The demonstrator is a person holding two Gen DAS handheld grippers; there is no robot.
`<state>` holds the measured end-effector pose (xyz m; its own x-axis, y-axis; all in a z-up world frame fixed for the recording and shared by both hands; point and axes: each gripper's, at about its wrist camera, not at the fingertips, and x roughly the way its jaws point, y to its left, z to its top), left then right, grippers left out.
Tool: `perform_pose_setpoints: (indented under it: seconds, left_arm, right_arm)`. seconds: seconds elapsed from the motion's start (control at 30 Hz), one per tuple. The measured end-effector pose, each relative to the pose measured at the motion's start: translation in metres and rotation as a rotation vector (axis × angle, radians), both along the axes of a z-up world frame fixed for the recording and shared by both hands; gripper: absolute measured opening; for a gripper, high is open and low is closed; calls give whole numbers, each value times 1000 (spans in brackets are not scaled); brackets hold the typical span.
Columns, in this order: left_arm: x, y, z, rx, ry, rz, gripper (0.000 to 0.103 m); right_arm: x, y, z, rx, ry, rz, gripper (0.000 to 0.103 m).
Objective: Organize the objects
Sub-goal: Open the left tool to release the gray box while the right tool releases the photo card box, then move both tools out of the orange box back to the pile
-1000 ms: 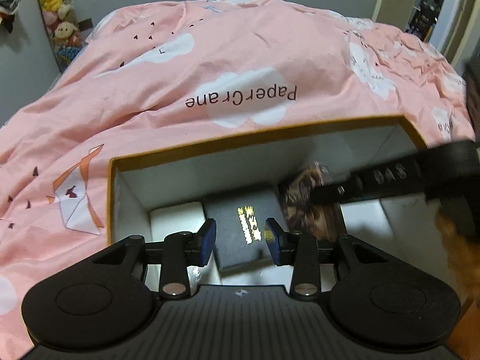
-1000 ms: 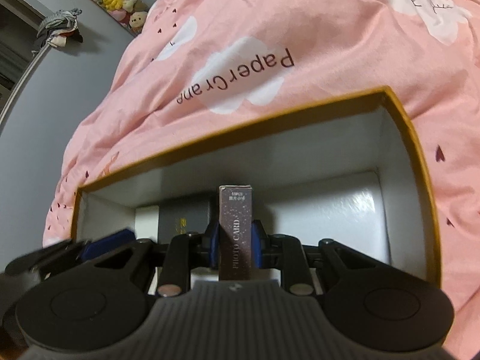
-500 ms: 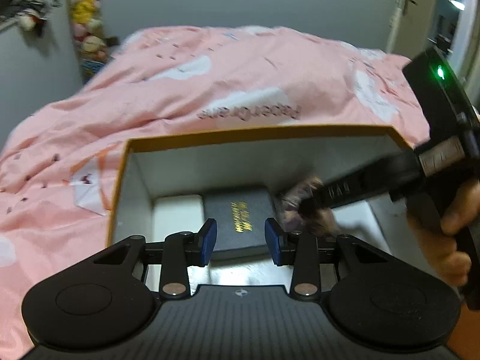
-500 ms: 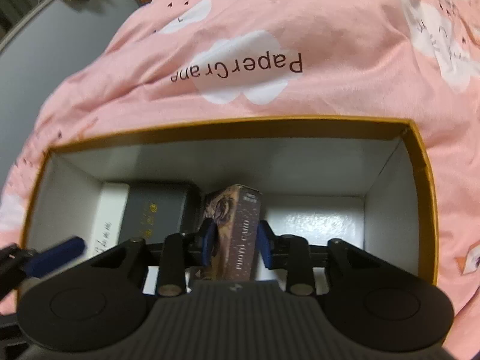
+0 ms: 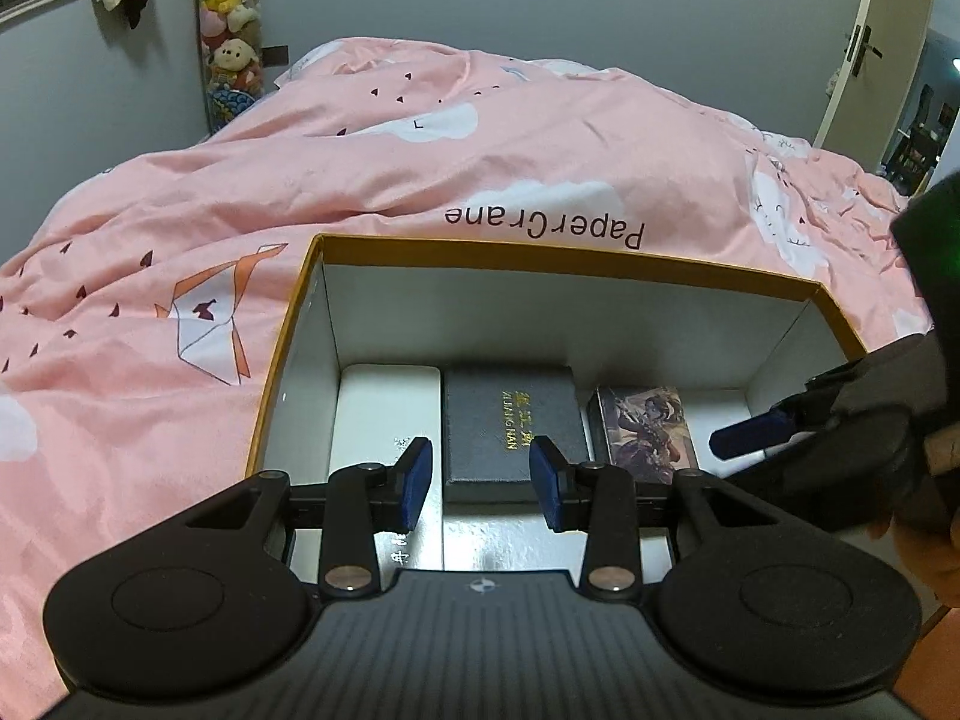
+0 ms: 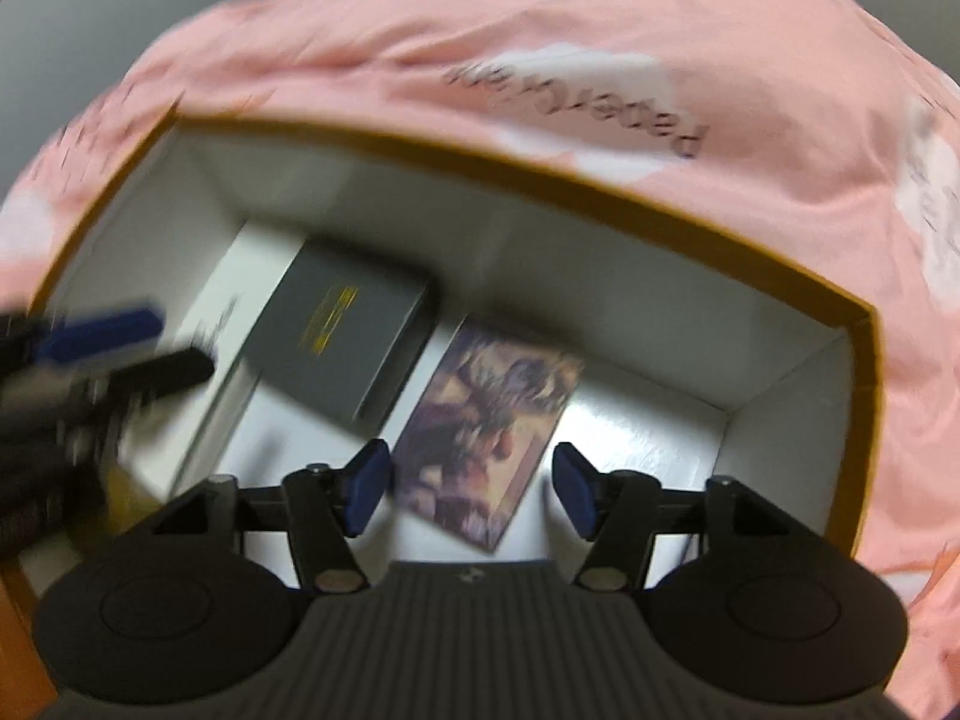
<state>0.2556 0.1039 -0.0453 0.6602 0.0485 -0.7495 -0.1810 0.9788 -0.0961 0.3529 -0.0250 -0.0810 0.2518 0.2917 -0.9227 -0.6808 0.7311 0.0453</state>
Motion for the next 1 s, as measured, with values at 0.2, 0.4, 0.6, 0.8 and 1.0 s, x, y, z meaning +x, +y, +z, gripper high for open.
perform_pose_setpoints:
  seconds: [0.2, 0.4, 0.6, 0.8, 1.0]
  left_arm:
    - [0, 1, -5, -8, 23, 6, 44]
    - [-1, 0, -6, -17, 27, -3, 44]
    - [-1, 1, -7, -33, 35, -4, 44]
    - [-2, 2, -7, -51, 30, -10, 44]
    - [-2, 9, -7, -97, 33, -36, 44]
  right_arm:
    - [-8, 14, -9, -78, -60, 164, 60]
    - [-14, 27, -11, -97, -143, 290, 57]
    - [-14, 40, -11, -70, -178, 322, 52]
    - [-13, 45, -10, -63, -195, 309, 50]
    - [-11, 30, 0, -64, -177, 276, 59]
